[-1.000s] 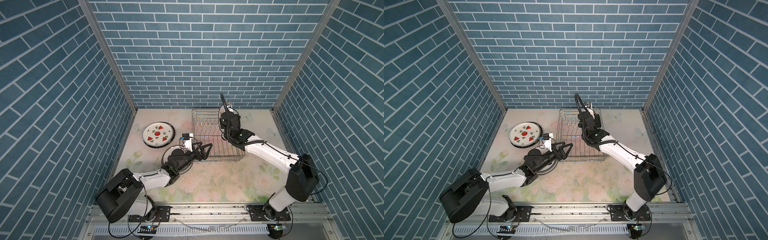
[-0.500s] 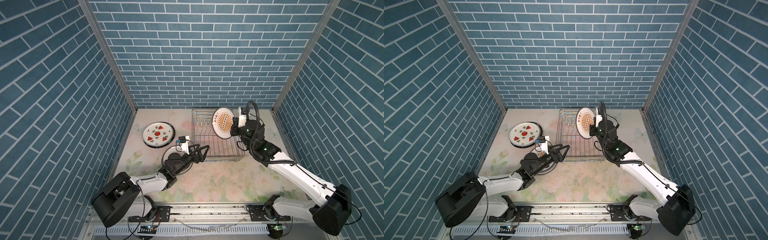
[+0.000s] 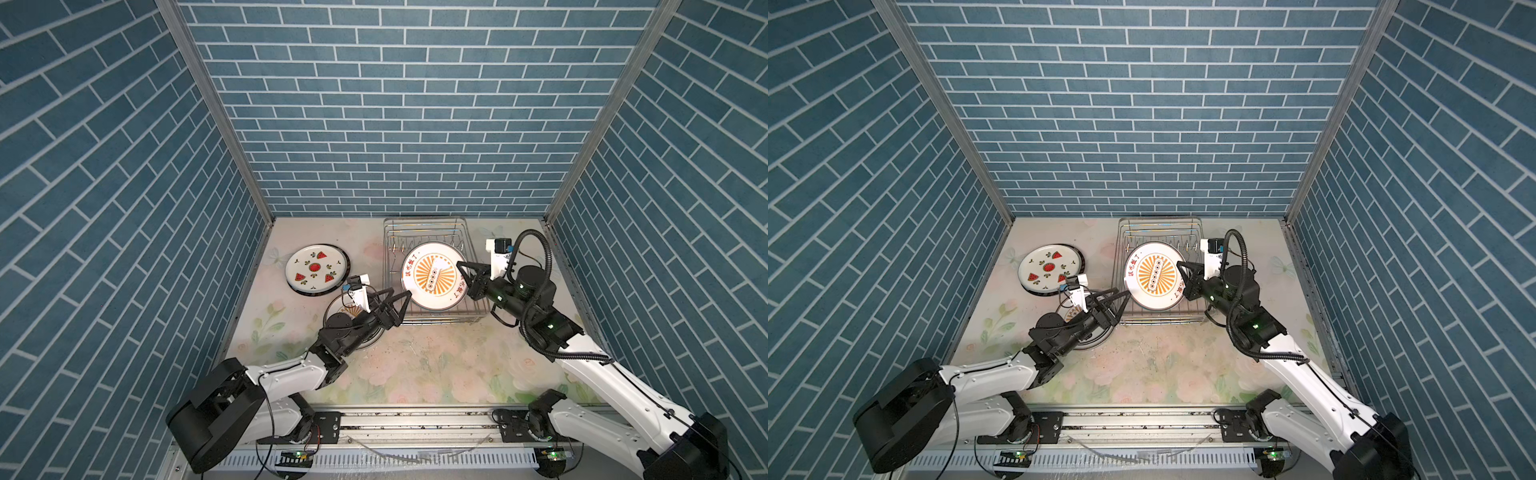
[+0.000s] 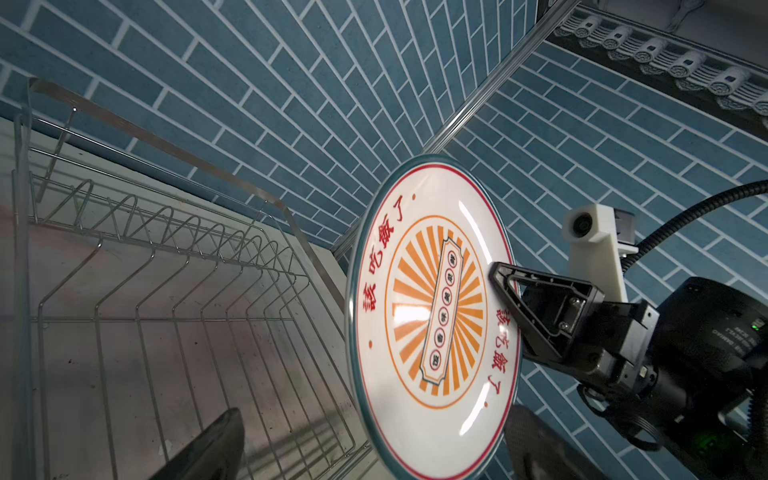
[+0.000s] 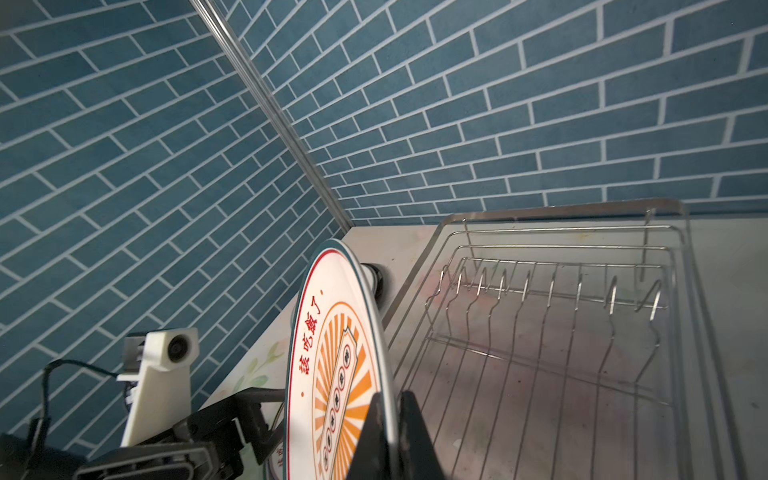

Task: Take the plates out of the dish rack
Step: 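Lift the plate out of the rack with the right gripper toward the left gripper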

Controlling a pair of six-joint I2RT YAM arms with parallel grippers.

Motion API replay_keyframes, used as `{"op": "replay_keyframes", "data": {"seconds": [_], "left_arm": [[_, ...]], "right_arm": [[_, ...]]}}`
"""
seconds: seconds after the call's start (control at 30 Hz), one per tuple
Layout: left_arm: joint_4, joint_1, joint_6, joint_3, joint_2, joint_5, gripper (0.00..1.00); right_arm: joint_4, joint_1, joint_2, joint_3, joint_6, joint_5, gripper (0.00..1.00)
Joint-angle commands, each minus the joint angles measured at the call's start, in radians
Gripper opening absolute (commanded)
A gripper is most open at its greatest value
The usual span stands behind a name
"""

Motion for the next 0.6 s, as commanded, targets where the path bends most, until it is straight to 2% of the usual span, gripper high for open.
{"op": "replay_keyframes", "data": {"seconds": [0.0,0.33,0.57], "left_arm": [[0.013,0.0,-0.011,-0.027,-0.023,-0.012,0.9],[-0.096,-0.001,-0.052,-0.024,-0.085,-0.002,0.43],[-0.151,0.0,-0.058,-0.014,-0.108,-0.009,0.23]], "right_arm": [[0.155,-0.006,-0.021,-0.046,0.114,-0.099,0.0],[0.29,-0.006,0.037,-0.092,0.172,-0.171,0.0],[0.289,-0.006,0.059,-0.095,0.166,-0.167,0.0]]}}
